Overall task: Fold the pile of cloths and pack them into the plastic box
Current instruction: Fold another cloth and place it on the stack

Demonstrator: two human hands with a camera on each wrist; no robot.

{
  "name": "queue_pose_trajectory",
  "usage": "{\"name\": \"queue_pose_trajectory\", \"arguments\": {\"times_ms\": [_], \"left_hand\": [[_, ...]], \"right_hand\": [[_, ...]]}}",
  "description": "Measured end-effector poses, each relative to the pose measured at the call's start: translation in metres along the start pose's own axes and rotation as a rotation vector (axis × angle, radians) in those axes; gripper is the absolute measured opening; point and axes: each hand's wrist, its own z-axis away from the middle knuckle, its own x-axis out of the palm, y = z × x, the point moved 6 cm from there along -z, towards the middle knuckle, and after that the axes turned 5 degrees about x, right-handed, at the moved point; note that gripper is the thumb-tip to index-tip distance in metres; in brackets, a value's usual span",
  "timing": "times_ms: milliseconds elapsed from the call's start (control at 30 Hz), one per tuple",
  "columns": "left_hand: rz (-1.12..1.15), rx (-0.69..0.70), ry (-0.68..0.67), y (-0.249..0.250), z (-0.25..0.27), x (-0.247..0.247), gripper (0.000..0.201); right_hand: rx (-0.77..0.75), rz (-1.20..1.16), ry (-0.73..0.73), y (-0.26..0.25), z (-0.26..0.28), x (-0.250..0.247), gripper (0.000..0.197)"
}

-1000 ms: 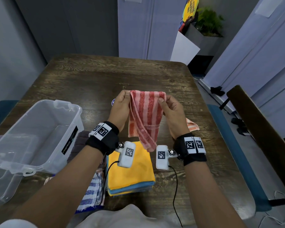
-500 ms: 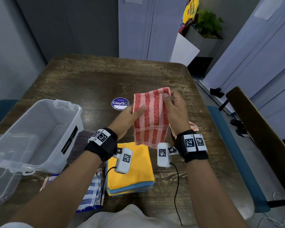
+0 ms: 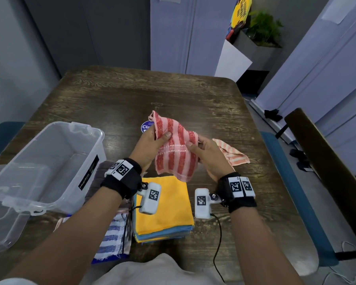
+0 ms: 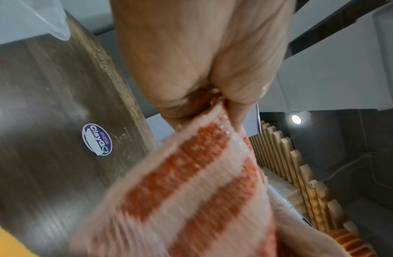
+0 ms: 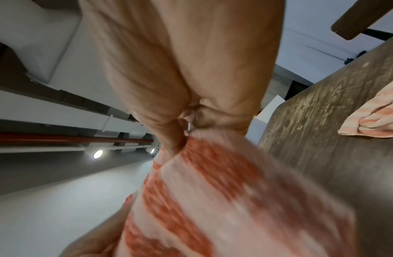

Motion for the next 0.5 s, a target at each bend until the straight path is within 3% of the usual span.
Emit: {"name": "queue_pose_trajectory", "arguments": {"times_ms": [133,300,500], "left_hand": [[0.051,-0.055,0.065,-0.003,0.009,-0.012,0.028],[0.049,-0.044,0.292,-0.017,0.02,-0.04,0.03],[-0.026,-0.093,0.513,-0.027,0.05,-0.106,0.035]], "right_hand": [[-0.026,0.058,-0.049,0.002,-0.008,0.013,0.028],[-0.047,0.162,-0.109,0.008,-0.014,0.04,0.03],[-0.076,0.352,-0.372,0.027,-0.016,0.088,0.04]]}}
